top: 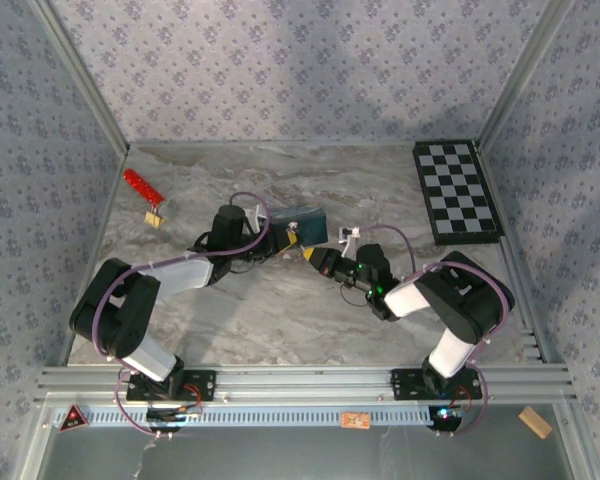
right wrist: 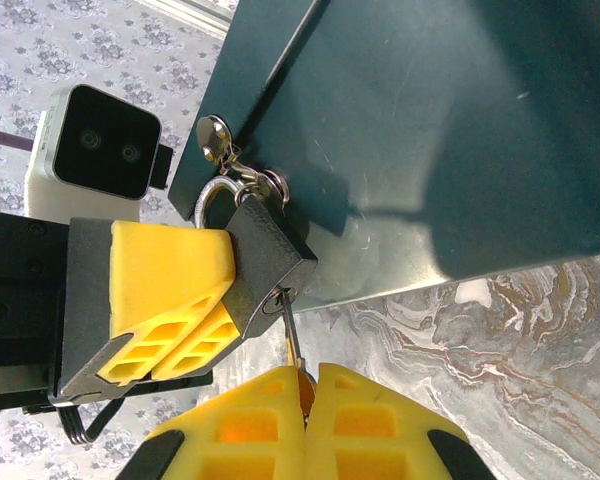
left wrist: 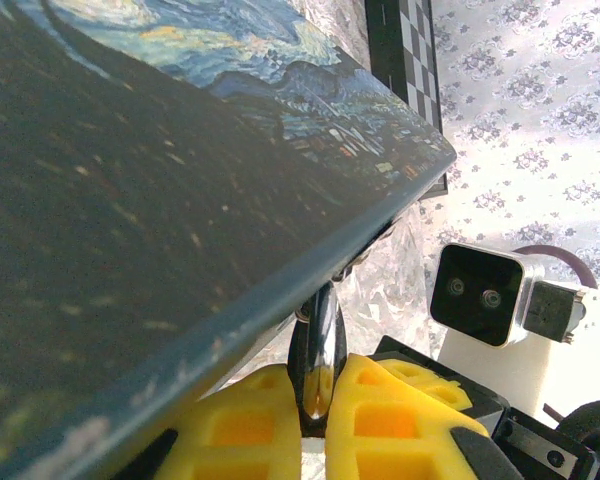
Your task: Unlock the padlock with the key
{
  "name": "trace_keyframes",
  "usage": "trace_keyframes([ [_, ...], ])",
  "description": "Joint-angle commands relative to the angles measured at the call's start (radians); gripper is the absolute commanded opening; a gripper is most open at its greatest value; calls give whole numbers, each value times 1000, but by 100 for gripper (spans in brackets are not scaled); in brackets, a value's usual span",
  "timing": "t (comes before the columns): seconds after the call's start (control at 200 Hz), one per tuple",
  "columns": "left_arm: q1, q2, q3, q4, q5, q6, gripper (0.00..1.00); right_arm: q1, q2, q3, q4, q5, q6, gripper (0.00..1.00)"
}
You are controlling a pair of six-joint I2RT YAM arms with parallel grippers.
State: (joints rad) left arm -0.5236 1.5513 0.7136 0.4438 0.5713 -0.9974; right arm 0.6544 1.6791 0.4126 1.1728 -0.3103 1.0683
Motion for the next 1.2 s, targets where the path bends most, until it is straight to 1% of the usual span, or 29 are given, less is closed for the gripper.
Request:
trace_keyframes([
  [0.0,-12,-48,29,35,61,-3,0,-3,-19,13,-22,39,-41,0],
  [0.485,-4,-52,30,22,59,6,0,-11,-36,-2,-19,33,-48,0],
  [0.7,-4,-40,30,64,75,-35,0,-6,-16,6,-21,41,-62,0],
  [0.99,-4,-51,32,57,79,-34,0,-2,-19,8,-18,45,-93,0],
  [1.089,-4,-54,32,52,79,-33,0,-14,-4,1,16,36,-70,0],
  [1.194,-3,-55,30,51,76,-32,0,-29,22,-7,98,14,-15,0],
])
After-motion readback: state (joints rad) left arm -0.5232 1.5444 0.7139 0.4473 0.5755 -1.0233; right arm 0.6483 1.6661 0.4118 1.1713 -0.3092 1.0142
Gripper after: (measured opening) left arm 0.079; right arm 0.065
